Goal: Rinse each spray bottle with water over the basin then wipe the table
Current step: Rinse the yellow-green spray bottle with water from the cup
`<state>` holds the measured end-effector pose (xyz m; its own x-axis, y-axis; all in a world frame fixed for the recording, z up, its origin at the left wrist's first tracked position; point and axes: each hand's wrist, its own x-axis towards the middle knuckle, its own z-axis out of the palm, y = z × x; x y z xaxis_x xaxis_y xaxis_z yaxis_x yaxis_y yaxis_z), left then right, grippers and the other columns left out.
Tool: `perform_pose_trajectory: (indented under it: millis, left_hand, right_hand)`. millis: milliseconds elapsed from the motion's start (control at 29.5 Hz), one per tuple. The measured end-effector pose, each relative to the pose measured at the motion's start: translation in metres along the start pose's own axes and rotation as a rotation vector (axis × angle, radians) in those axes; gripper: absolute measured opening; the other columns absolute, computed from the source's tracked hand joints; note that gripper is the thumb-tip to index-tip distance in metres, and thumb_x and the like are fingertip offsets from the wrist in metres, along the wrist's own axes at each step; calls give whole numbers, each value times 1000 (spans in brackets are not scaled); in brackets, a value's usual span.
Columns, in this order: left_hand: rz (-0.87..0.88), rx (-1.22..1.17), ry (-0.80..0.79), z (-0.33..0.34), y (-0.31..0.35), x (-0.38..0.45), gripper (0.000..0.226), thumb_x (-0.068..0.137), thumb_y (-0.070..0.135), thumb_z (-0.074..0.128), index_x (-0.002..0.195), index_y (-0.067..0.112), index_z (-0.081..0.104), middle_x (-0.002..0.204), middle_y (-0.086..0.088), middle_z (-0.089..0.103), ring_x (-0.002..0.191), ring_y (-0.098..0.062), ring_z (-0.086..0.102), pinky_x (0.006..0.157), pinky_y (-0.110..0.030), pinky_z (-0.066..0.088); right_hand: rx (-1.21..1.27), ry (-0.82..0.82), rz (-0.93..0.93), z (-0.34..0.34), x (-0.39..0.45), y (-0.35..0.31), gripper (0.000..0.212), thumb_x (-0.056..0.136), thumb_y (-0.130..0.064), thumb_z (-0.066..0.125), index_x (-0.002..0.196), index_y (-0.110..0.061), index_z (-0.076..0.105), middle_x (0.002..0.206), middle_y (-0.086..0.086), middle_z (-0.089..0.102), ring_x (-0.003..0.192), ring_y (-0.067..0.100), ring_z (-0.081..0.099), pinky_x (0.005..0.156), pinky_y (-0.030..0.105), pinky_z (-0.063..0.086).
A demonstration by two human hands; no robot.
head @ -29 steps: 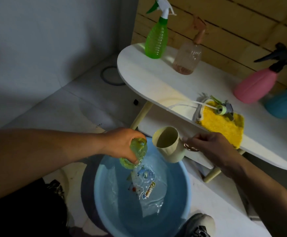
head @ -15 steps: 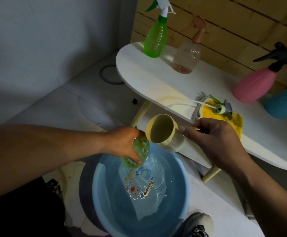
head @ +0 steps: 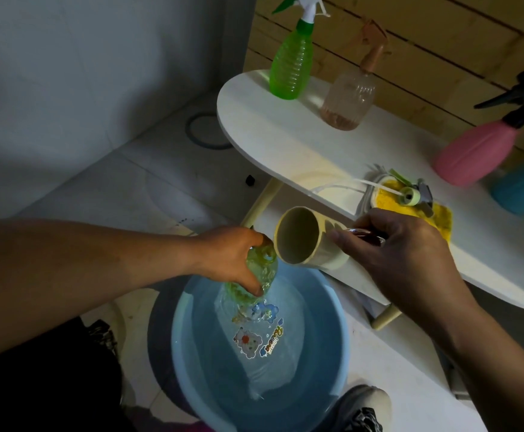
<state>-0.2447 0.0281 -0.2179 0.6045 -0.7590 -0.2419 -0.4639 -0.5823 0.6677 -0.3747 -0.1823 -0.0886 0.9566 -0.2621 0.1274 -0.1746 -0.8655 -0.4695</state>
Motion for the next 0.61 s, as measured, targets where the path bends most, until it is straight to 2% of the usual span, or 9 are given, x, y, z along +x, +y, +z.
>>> perform_pose_trajectory:
  millis: [203, 339, 508, 610]
  left_hand:
    - [-15, 2, -5, -1, 2, 0, 75, 61, 53, 94, 124, 34, 60, 90, 22, 59, 84, -6, 62, 73, -17, 49]
    - [-11, 5, -8, -1, 3, 0, 83, 61, 55, 93, 132, 32, 58, 105, 18, 64, 95, -10, 64, 83, -25, 57]
    - [-8, 22, 1, -1, 3, 0, 92, 60, 56, 93, 140, 30, 56, 119, 12, 67, 100, -11, 64, 88, -27, 56]
    - [-16, 42, 3, -1, 4, -1, 94, 60, 57, 93, 142, 29, 54, 113, 16, 62, 98, -10, 61, 84, -22, 51]
  right_hand:
    - [-64, 26, -45, 1, -2, -2, 32, 83, -63, 65, 78, -32, 66, 70, -14, 64, 67, 10, 58, 59, 41, 52]
    - [-89, 55, -72, 2, -3, -3, 32, 84, -62, 65, 79, -31, 67, 71, -14, 64, 67, 12, 59, 59, 41, 52]
    - [-106, 66, -98, 0, -6, -9, 32, 87, -62, 64, 79, -31, 67, 72, -15, 63, 67, 8, 57, 58, 37, 51]
    - [-124, 67, -112, -1, -6, -10, 34, 88, -64, 60, 82, -31, 68, 75, -15, 64, 69, 9, 58, 59, 38, 52]
